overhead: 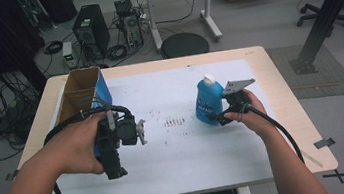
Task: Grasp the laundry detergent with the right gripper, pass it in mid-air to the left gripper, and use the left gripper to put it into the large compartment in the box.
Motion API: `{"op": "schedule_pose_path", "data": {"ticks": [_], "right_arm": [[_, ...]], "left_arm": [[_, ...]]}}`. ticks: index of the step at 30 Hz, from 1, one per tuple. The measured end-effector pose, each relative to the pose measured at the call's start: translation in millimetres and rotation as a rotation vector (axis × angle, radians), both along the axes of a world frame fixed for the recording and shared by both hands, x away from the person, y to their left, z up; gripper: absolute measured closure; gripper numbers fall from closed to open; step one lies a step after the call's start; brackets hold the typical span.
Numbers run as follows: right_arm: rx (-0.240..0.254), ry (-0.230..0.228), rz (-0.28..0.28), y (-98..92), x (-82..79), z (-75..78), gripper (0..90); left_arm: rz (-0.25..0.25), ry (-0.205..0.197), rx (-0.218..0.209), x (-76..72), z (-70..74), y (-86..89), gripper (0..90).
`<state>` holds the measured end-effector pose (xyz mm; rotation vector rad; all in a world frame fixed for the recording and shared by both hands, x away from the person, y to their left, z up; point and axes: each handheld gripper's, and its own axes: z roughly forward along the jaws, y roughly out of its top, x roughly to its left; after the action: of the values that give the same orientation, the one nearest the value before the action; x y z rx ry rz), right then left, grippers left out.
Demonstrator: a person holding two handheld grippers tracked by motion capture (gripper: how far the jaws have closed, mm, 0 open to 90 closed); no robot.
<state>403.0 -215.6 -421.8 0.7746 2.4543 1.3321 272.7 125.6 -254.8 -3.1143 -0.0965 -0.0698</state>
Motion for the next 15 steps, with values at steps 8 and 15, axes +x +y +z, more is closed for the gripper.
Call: {"op": "schedule_pose_path", "data": {"ticks": [8, 15], "right_arm": [[0.036, -0.009, -0.019, 1.8, 0.3, -4.2, 1.2], [0.084, -0.038, -0.041, 5.4, -1.1, -5.7, 1.0]], "left_arm": [[-0.001, 0.0, -0.003, 0.1, -1.0, -1.2, 0.2], [-0.006, 0.001, -0.005, -0.2, -1.2, -2.0, 0.3]]}}
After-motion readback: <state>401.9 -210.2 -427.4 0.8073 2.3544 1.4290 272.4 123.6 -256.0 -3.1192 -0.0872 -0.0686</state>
